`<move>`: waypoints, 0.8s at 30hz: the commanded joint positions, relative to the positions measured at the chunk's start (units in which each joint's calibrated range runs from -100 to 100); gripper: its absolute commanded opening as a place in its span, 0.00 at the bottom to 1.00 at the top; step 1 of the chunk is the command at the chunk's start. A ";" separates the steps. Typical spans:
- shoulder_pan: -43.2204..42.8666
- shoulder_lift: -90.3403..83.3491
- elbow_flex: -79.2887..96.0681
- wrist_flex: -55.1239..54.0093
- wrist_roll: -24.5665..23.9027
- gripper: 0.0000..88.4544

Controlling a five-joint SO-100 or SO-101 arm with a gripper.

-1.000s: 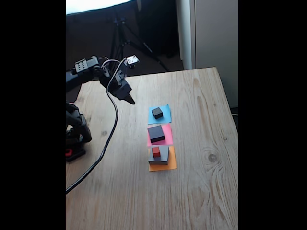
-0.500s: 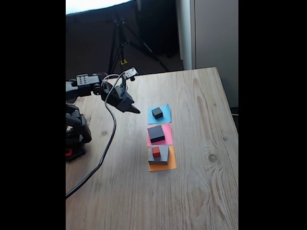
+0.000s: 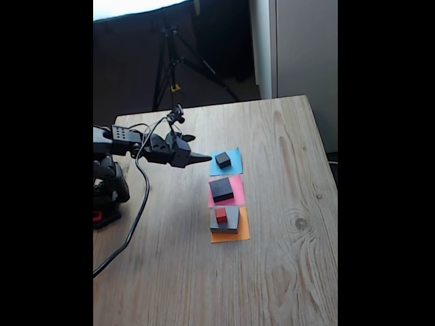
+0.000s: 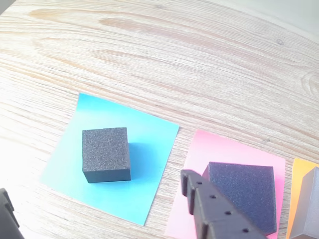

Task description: Tower of hanoi

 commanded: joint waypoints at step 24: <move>-0.62 21.85 4.90 -35.05 -6.33 0.53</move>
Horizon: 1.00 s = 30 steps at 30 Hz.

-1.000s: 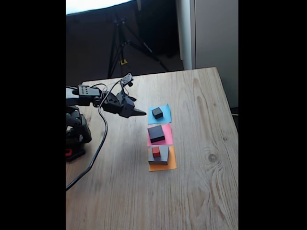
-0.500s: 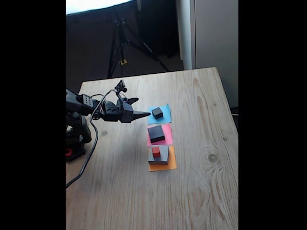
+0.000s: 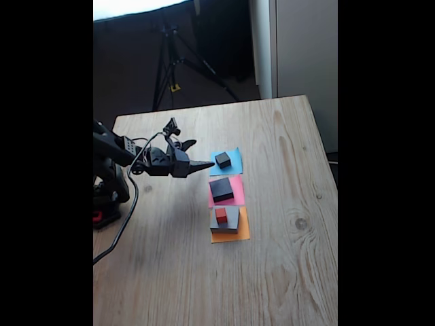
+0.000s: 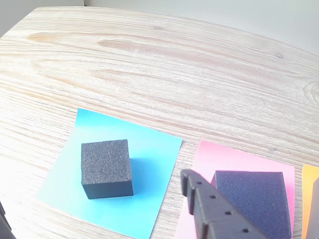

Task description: Tower of hanoi

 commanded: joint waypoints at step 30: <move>-4.13 33.02 -12.39 -25.75 -8.33 0.49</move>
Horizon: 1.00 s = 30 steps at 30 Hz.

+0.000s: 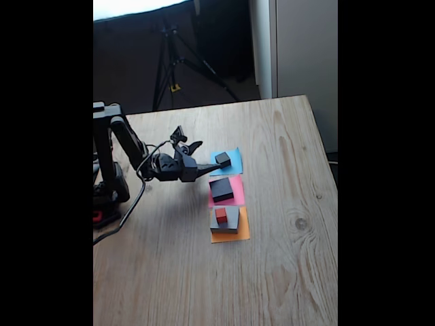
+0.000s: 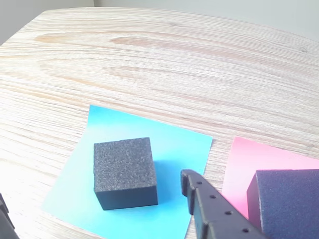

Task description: Tower of hanoi

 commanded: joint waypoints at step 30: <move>-4.63 16.97 -16.65 -3.92 -1.51 0.41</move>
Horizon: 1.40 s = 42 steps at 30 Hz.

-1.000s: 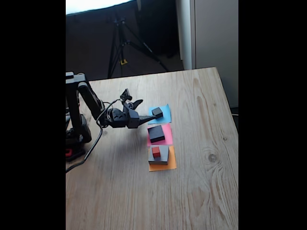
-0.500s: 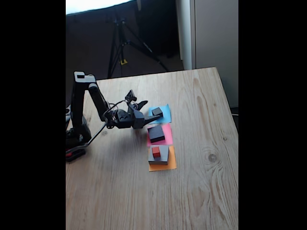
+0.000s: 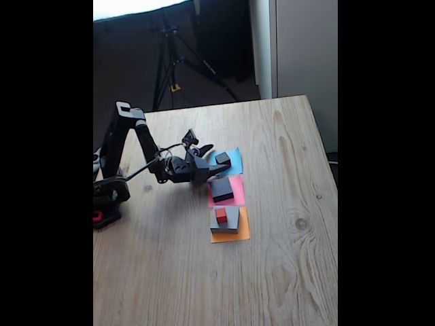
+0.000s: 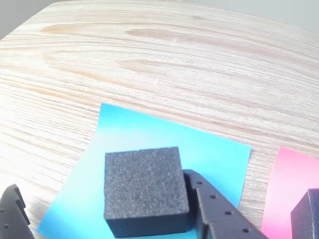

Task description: Tower of hanoi

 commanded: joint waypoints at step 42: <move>-3.43 -25.98 4.82 24.14 -6.33 0.07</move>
